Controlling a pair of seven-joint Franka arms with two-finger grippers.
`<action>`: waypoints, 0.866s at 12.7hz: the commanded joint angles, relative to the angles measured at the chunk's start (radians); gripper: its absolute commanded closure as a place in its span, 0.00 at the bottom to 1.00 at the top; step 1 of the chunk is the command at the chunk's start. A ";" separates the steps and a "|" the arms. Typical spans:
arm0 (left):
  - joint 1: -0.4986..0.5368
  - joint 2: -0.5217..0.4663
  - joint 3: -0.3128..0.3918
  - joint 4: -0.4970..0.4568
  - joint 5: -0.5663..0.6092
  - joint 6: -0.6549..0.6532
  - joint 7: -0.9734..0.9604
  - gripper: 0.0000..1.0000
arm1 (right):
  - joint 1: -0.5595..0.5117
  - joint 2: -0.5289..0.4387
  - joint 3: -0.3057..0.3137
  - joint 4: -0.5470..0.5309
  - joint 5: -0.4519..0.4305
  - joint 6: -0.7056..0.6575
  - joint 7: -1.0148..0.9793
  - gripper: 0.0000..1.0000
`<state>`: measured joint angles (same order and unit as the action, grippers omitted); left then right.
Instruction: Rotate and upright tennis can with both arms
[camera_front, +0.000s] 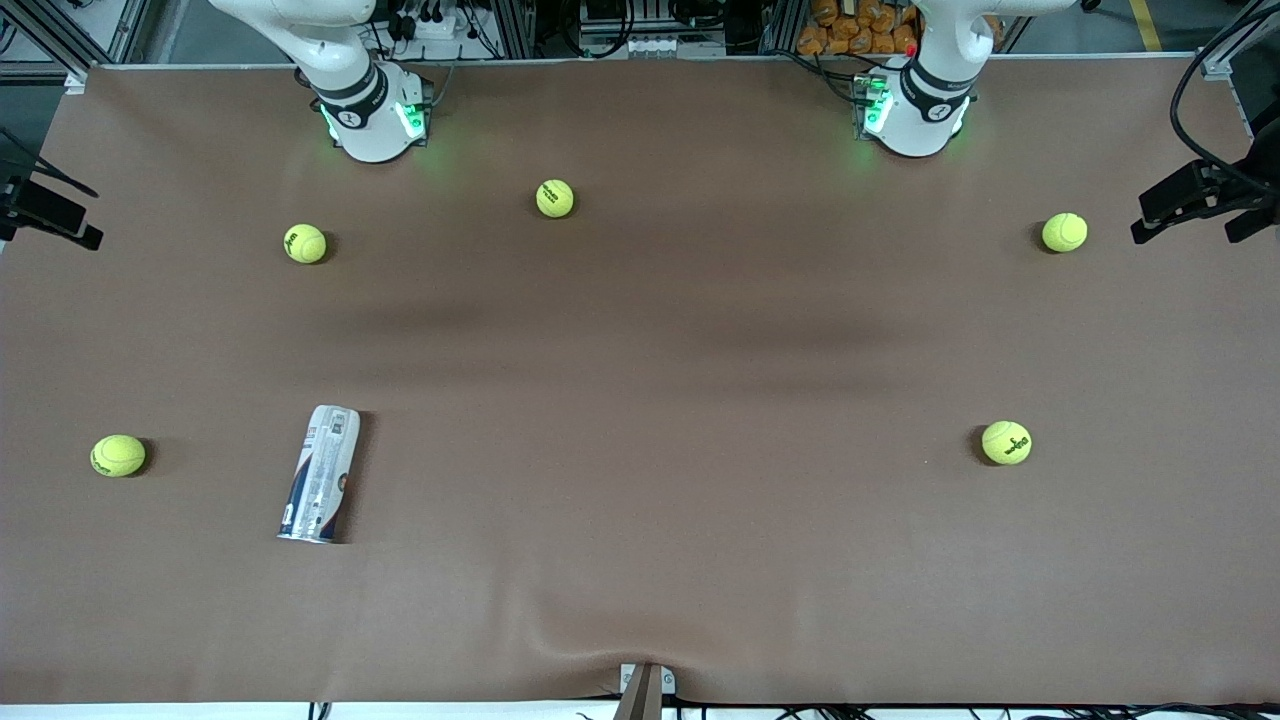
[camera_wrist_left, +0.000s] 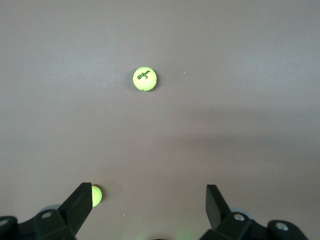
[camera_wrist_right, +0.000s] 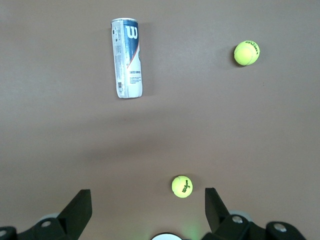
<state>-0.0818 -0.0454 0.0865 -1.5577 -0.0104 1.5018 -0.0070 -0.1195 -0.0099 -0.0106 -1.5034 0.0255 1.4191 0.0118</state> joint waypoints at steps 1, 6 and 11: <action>-0.006 -0.005 -0.002 0.004 0.012 -0.009 -0.018 0.00 | 0.000 -0.004 0.003 -0.004 0.004 0.000 0.004 0.00; -0.004 -0.005 -0.002 0.004 0.012 -0.009 -0.018 0.00 | 0.000 -0.004 0.005 -0.006 0.004 -0.002 0.004 0.00; -0.004 -0.008 -0.010 0.011 0.017 -0.011 -0.030 0.00 | 0.020 0.076 0.006 -0.020 0.005 0.001 0.005 0.00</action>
<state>-0.0817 -0.0454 0.0850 -1.5565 -0.0104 1.5018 -0.0082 -0.1170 0.0177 -0.0082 -1.5160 0.0259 1.4185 0.0118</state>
